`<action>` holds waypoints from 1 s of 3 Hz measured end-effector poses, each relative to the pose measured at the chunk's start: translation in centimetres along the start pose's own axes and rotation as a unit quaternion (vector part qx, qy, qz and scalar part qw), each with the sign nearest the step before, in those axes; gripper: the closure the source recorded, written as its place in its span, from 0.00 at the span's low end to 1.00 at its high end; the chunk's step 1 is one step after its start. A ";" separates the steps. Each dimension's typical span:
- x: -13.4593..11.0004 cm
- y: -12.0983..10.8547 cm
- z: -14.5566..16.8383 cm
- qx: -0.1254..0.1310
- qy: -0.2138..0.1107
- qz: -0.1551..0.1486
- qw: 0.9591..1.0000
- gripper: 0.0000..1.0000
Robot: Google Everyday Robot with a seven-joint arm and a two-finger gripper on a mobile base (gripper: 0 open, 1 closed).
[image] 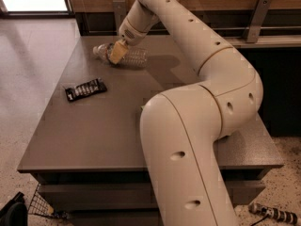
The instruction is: Knock water bottle over
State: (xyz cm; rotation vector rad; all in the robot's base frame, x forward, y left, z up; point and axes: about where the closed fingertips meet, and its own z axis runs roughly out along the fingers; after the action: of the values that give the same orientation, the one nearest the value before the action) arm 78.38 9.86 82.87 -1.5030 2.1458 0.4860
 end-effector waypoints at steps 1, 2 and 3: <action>-0.1 0.0 -0.2 0.000 0.000 0.000 1.000 0.36; -0.1 0.1 0.2 -0.002 0.001 0.000 1.000 0.12; 0.0 0.1 0.6 -0.004 0.002 0.000 1.000 0.00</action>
Offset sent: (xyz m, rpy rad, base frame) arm 0.0000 0.0000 0.0018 0.0000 0.0000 0.0000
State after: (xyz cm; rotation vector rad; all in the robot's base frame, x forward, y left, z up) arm 78.38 10.29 82.38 -1.5102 2.1505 0.4931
